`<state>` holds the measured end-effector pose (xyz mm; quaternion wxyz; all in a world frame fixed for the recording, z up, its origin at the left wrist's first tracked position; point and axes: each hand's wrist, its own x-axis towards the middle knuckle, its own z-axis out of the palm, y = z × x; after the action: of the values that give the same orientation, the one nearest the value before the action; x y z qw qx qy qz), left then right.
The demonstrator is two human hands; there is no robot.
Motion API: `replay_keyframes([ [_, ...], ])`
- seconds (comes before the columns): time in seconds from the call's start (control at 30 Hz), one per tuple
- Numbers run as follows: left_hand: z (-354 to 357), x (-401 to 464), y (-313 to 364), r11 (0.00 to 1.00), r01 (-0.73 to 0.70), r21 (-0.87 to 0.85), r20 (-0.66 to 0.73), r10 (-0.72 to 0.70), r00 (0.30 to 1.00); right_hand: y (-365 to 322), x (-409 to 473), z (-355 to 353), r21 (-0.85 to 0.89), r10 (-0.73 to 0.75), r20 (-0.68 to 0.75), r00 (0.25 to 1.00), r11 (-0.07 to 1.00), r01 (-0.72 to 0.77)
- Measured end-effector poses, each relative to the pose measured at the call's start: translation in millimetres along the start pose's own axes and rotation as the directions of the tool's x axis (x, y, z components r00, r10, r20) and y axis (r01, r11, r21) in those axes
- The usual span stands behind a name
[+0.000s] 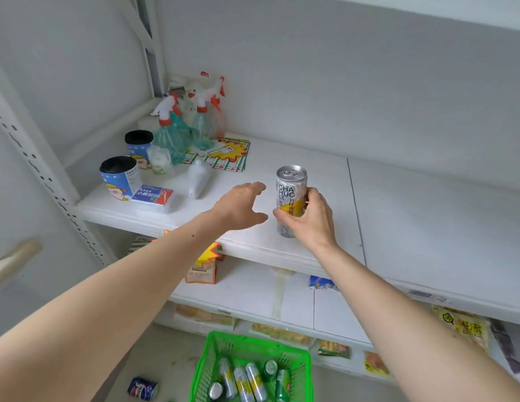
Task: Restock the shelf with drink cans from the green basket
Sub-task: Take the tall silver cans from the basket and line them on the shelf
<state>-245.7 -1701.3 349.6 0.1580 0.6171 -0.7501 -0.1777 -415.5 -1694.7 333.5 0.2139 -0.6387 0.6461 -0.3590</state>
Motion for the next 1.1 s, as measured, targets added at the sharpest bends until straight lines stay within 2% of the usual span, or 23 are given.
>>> replay_keyframes([
  [0.23,3.3,67.6,-36.4,0.997,-0.008,-0.076,-0.031,0.006,0.999,14.1,77.4,44.7,0.043,0.031,-0.038,0.999,0.999,-0.03],
  [0.6,47.9,148.4,-87.0,0.998,0.036,-0.057,-0.037,-0.038,0.999,36.6,181.4,103.3,0.173,0.006,-0.021,1.0,0.985,-0.002],
  [0.87,50.4,186.1,-86.9,0.997,0.048,-0.059,-0.053,-0.051,0.997,36.2,218.1,113.1,0.164,-0.053,0.0,0.999,0.985,0.052],
  [1.1,53.9,194.0,-92.8,0.995,0.103,0.005,-0.066,-0.103,0.993,39.7,222.1,115.9,0.149,-0.048,0.011,0.999,0.988,0.046],
])
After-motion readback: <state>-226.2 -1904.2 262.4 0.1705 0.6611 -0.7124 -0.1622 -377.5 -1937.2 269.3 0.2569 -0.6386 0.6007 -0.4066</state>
